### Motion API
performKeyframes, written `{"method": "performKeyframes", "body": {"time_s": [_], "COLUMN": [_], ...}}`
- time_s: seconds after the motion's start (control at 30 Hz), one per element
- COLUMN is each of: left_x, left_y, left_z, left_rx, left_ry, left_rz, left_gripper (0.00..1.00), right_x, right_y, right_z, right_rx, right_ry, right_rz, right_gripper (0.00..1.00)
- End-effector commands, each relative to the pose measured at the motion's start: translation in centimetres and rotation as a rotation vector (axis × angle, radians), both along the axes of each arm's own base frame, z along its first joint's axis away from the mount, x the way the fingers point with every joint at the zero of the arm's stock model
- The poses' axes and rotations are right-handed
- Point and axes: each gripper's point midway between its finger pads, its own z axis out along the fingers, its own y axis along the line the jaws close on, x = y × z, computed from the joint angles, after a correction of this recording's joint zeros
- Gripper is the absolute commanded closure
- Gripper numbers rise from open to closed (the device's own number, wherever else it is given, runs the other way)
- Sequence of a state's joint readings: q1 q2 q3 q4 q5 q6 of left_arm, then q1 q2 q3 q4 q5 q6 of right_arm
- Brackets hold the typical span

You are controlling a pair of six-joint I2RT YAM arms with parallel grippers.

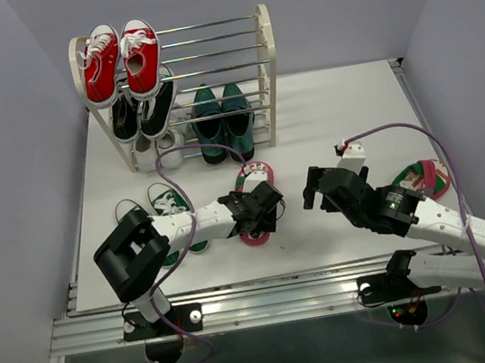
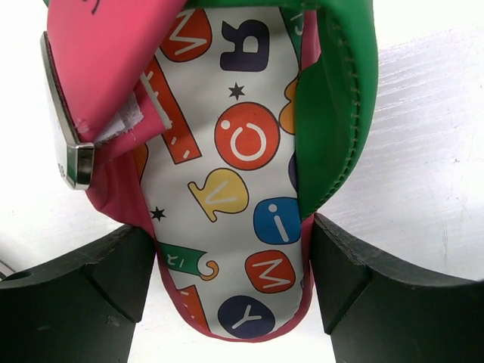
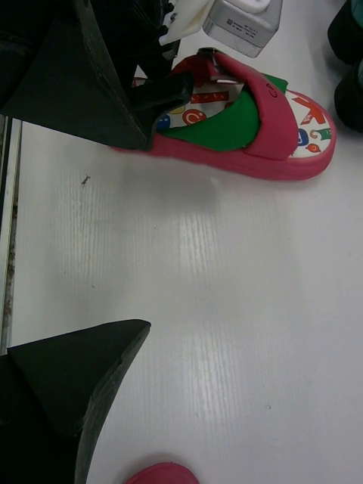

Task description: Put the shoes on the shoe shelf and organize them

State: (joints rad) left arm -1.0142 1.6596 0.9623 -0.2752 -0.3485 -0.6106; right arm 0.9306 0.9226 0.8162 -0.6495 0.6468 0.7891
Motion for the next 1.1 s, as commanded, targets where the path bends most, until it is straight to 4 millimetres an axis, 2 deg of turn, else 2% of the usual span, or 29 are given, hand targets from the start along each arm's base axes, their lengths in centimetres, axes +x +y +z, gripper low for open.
{"method": "performKeyframes", "body": {"time_s": [0.0,0.13,0.3,0.47,0.63,0.8,0.93,1.07], "left_x": [1.3,0.8,0.6,0.5,0.3,0.0,-0.2,0.0], "left_y": [1.9,1.8,2.6,3.8,4.2,4.5,4.0,3.8], "left_z": [1.0,3.9,5.3,7.7,10.4,11.6,11.2,11.9], "left_rx": [0.001,-0.079,-0.117,-0.109,-0.165,-0.209,-0.242,-0.277], "left_ry": [-0.082,-0.156,-0.202,-0.262,-0.316,-0.352,-0.352,-0.389], "left_rz": [0.092,0.083,0.092,0.11,0.111,0.127,0.127,0.158], "left_gripper": [1.0,1.0,1.0,1.0,1.0,1.0,1.0,1.0], "right_x": [0.6,0.6,0.8,0.9,1.0,1.0,1.0,1.1], "right_y": [-0.4,-0.8,-1.1,-1.5,-1.6,-1.9,-1.9,-1.9], "right_z": [1.2,1.1,0.4,0.4,0.5,0.8,1.0,1.1], "right_rx": [0.024,0.017,-0.003,-0.016,-0.019,-0.019,-0.013,-0.013], "right_ry": [-0.057,-0.066,-0.064,-0.075,-0.085,-0.098,-0.106,-0.108], "right_rz": [-0.031,-0.041,-0.061,-0.077,-0.082,-0.088,-0.085,-0.084], "right_gripper": [0.0,0.0,0.0,0.0,0.0,0.0,0.0,0.0]}}
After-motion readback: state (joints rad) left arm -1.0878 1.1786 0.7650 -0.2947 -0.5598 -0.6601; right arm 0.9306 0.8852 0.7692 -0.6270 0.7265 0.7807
